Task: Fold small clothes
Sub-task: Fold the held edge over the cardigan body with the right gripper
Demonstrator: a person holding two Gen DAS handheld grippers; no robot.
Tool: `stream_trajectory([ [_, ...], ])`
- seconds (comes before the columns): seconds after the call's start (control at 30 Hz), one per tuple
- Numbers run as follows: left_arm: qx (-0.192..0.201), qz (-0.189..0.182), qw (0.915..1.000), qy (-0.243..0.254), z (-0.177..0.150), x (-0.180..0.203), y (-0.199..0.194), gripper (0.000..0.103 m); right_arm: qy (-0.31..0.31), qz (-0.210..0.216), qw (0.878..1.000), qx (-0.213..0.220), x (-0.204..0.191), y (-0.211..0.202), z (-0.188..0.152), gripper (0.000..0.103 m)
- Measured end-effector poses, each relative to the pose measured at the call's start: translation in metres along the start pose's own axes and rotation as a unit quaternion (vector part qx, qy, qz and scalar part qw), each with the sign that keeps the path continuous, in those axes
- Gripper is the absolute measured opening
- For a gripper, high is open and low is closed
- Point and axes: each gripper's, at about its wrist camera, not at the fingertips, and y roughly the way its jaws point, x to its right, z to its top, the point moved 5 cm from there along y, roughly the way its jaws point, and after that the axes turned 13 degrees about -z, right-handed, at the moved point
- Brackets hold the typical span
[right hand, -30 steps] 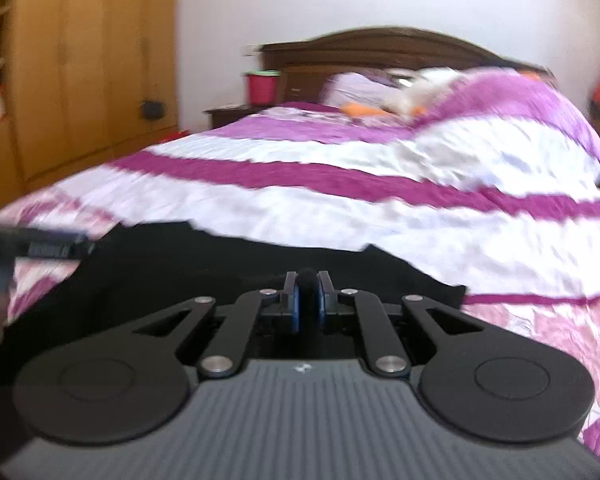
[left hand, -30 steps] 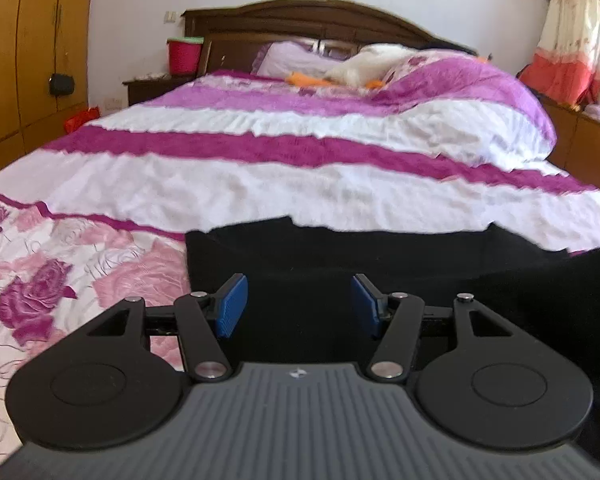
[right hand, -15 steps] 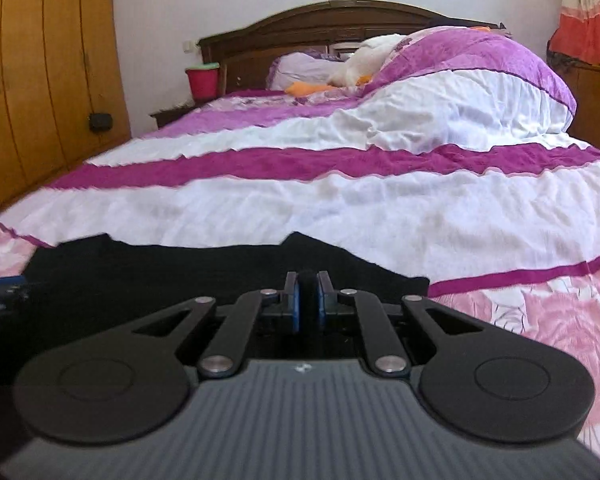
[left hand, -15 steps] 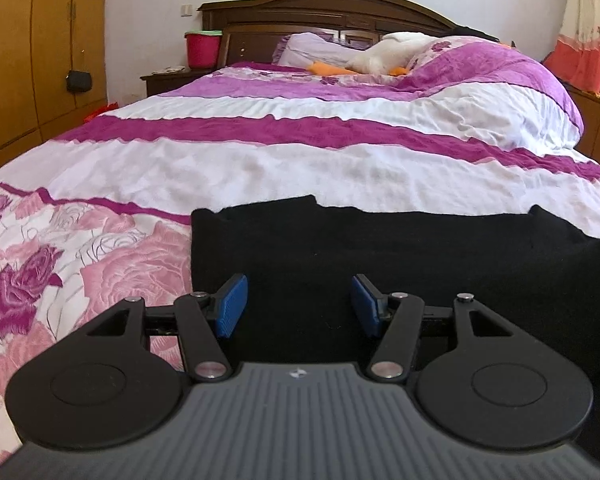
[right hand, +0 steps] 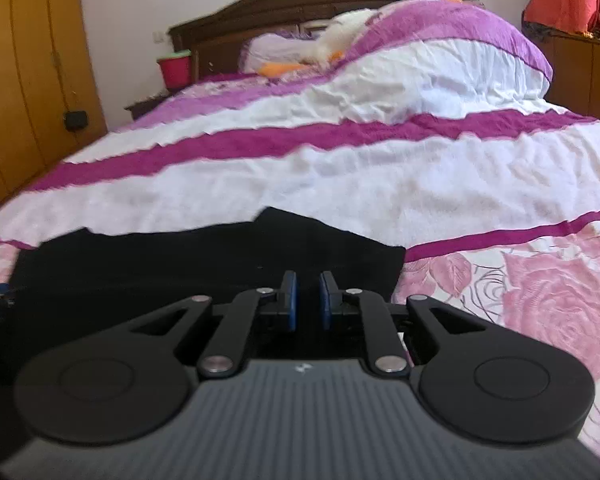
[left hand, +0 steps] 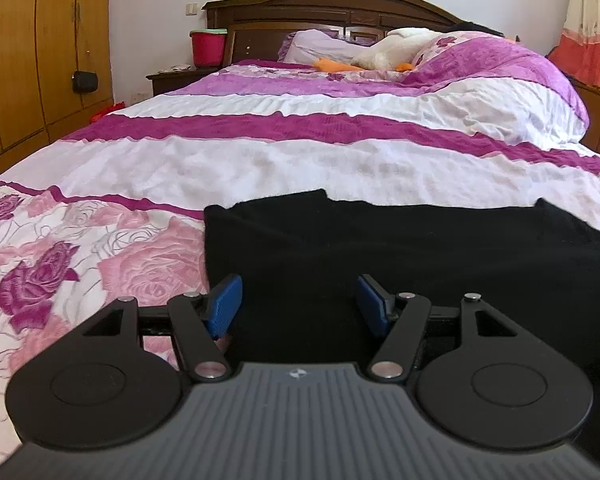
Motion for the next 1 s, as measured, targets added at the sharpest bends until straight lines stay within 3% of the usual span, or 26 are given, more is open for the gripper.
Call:
stream_trajectory([
  [0.2,-0.006,-0.009,0.9999,0.013,-0.009,0.009,-0.029,0.069,-0.05,0.044,0.998,-0.018,-0.021,-0.033,-0.021,0.015],
  [0.3,-0.034,-0.016,0.9993,0.007,-0.021,0.003,-0.025,0.07,-0.071,0.015,0.997,-0.038,-0.023,-0.022,-0.036,0.012],
  [0.33,-0.037,-0.015,0.9992,-0.002,-0.024,-0.003,-0.022,0.074,-0.067,0.008,0.997,-0.046,-0.021,-0.014,-0.039,0.011],
  [0.4,-0.035,-0.022,0.999,-0.019,-0.029,-0.013,-0.017,0.079,-0.05,0.011,0.998,-0.048,-0.016,-0.004,-0.045,0.011],
  [0.53,-0.037,-0.017,0.9989,-0.024,-0.029,-0.016,-0.023,0.079,-0.021,0.007,0.999,-0.041,-0.013,-0.003,-0.044,0.011],
  [0.73,-0.041,-0.019,0.9989,-0.016,-0.033,-0.013,-0.061,0.079,-0.022,0.004,0.999,-0.035,-0.013,-0.036,-0.045,0.012],
  [1.0,-0.063,-0.007,0.9977,-0.022,-0.066,-0.019,-0.124,0.079,-0.017,0.008,0.999,-0.05,-0.007,-0.096,-0.062,0.017],
])
